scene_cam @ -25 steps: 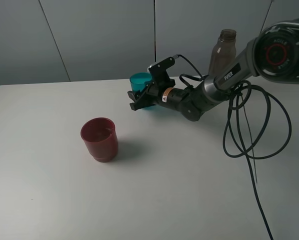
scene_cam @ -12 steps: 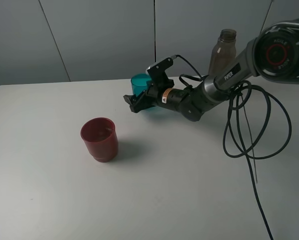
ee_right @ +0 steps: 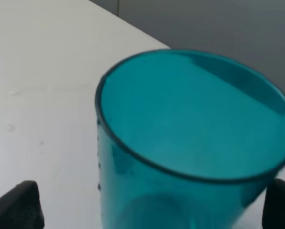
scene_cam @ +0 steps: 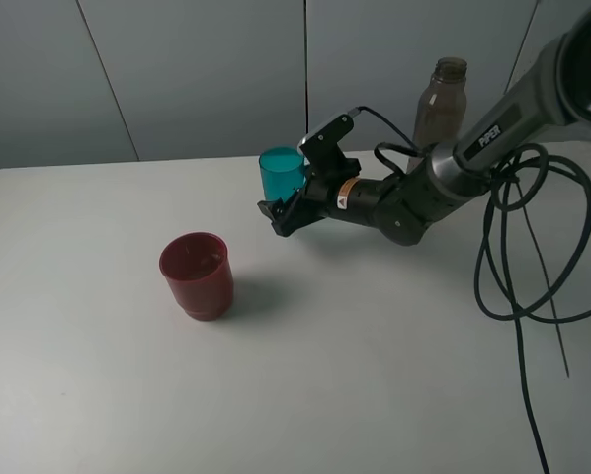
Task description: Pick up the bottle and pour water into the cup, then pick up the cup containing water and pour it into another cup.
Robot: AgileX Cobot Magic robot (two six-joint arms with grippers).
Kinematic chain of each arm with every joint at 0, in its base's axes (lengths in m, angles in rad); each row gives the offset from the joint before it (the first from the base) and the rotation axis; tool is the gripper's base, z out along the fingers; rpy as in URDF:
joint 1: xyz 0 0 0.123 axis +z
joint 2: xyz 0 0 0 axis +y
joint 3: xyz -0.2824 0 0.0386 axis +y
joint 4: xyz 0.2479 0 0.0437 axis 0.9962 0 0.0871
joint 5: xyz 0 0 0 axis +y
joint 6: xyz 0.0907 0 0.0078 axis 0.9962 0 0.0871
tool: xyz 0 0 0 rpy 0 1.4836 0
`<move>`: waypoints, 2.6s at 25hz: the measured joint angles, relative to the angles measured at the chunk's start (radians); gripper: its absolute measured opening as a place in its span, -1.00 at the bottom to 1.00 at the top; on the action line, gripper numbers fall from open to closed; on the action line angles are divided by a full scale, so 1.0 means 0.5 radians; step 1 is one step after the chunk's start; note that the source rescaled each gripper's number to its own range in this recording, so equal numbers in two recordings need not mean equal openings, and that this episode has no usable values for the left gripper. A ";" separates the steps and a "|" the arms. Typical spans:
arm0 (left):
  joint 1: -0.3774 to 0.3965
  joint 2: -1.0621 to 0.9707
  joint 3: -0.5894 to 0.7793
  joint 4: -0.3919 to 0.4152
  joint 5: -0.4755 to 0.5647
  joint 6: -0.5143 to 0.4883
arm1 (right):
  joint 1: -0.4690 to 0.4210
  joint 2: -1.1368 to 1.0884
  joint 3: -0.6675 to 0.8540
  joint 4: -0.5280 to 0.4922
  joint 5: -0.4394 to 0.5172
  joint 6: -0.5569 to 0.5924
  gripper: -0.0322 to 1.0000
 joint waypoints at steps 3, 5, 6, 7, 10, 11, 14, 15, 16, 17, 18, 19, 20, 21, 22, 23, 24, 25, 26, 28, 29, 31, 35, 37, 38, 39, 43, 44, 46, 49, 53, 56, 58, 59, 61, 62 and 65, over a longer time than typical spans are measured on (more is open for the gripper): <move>0.000 0.000 0.000 0.000 0.000 0.000 | -0.052 -0.121 0.165 0.022 0.010 -0.101 0.99; 0.000 0.000 0.000 0.000 0.000 0.000 | -0.091 -0.211 0.279 0.026 0.010 -0.137 0.99; 0.000 0.000 0.000 0.000 0.000 0.000 | -0.111 -0.267 0.325 0.029 0.013 -0.151 0.99; 0.000 0.000 0.000 0.000 0.000 0.000 | -0.132 -0.319 0.384 0.033 0.017 -0.155 0.99; 0.000 0.000 0.000 0.000 0.000 0.000 | -0.152 -0.551 0.542 0.033 0.075 -0.163 0.99; 0.000 0.000 0.000 0.000 0.000 0.000 | -0.152 -0.629 0.587 0.033 0.127 -0.147 0.99; 0.000 0.000 0.000 0.000 0.000 0.000 | -0.152 -0.931 0.653 0.033 0.433 0.028 0.99; 0.000 0.000 0.000 0.000 0.000 0.000 | -0.152 -1.051 0.657 0.033 0.558 0.107 0.99; 0.000 0.000 0.000 0.000 0.000 0.000 | -0.152 -1.172 0.659 0.033 0.716 0.175 0.99; 0.000 0.000 0.000 0.000 0.000 0.000 | -0.152 -1.295 0.659 0.033 0.876 0.211 0.99; 0.000 0.000 0.000 0.000 0.000 0.000 | -0.152 -1.400 0.659 0.033 1.037 0.230 0.99; 0.000 0.000 0.000 0.000 0.000 0.000 | -0.152 -1.524 0.659 0.033 1.164 0.244 0.99; 0.000 0.000 0.000 0.000 0.000 0.000 | -0.152 -1.651 0.659 0.033 1.309 0.255 0.99; 0.000 0.000 0.000 0.000 0.000 0.000 | -0.152 -1.759 0.659 0.042 1.445 0.258 0.99; 0.000 0.000 0.000 0.000 0.000 0.000 | -0.152 -1.889 0.659 0.071 1.573 0.262 0.99; 0.000 0.000 0.000 0.000 0.000 0.000 | -0.152 -2.019 0.661 0.119 1.671 0.262 0.99; 0.000 0.000 0.000 0.000 0.000 0.000 | -0.152 -2.151 0.661 0.177 1.792 0.262 0.99; 0.000 0.000 0.000 0.000 0.000 0.000 | -0.152 -2.261 0.661 0.227 1.922 0.256 0.99; 0.000 0.000 0.000 0.000 0.000 0.000 | -0.152 -2.387 0.661 0.265 2.040 0.231 0.99; 0.000 0.000 0.000 0.000 0.000 0.000 | -0.152 -2.636 0.661 0.327 2.369 0.153 0.99; 0.000 0.000 0.000 0.000 0.000 0.000 | -0.152 -2.734 0.661 0.335 2.538 0.117 0.99; 0.000 0.000 0.000 0.000 0.000 0.000 | -0.152 -2.953 0.661 0.355 2.818 0.063 0.99; 0.000 0.000 0.000 0.000 0.000 0.000 | -0.152 -3.327 0.661 0.450 3.348 -0.045 0.99; 0.000 0.000 0.000 0.000 0.000 0.000 | -0.152 -3.476 0.674 0.518 3.587 -0.125 0.99; 0.000 0.000 0.000 0.000 0.000 0.000 | -0.152 -3.557 0.689 0.564 3.677 -0.157 0.99; 0.000 0.000 0.000 0.000 0.000 0.000 | -0.152 -3.628 0.716 0.605 3.728 -0.176 0.99; 0.000 0.000 0.000 0.000 0.000 0.000 | -0.152 -3.990 0.892 0.704 3.785 -0.202 0.99; 0.000 0.000 0.000 0.000 0.000 0.000 | -0.152 -4.086 0.942 0.708 3.789 -0.202 0.99; 0.000 0.000 0.000 0.000 0.000 0.000 | -0.152 -4.256 1.015 0.712 3.797 -0.202 0.99; 0.000 0.000 0.000 0.000 0.000 0.000 | -0.152 -4.494 1.091 0.761 3.772 -0.202 0.99; 0.000 0.000 0.000 0.000 0.000 0.000 | -0.152 -4.598 1.138 0.812 3.731 -0.197 0.99; 0.000 0.000 0.000 0.004 0.000 0.000 | -0.152 -4.598 1.155 0.808 3.647 -0.182 0.99; 0.000 0.000 0.000 0.004 0.000 0.000 | -0.152 -4.598 1.196 0.783 3.580 -0.147 0.99; 0.000 0.000 0.000 0.004 0.000 0.000 | -0.152 -4.598 1.199 0.749 3.575 -0.099 0.99; 0.000 0.000 0.000 0.004 0.000 0.000 | -0.178 -4.601 1.199 0.698 3.556 -0.045 0.99; 0.000 0.000 0.000 0.004 0.000 0.000 | -0.207 -4.601 1.199 0.692 3.552 -0.025 0.99; 0.000 0.000 0.000 0.004 0.000 0.000 | -0.379 -4.606 1.199 0.676 3.547 -0.014 0.99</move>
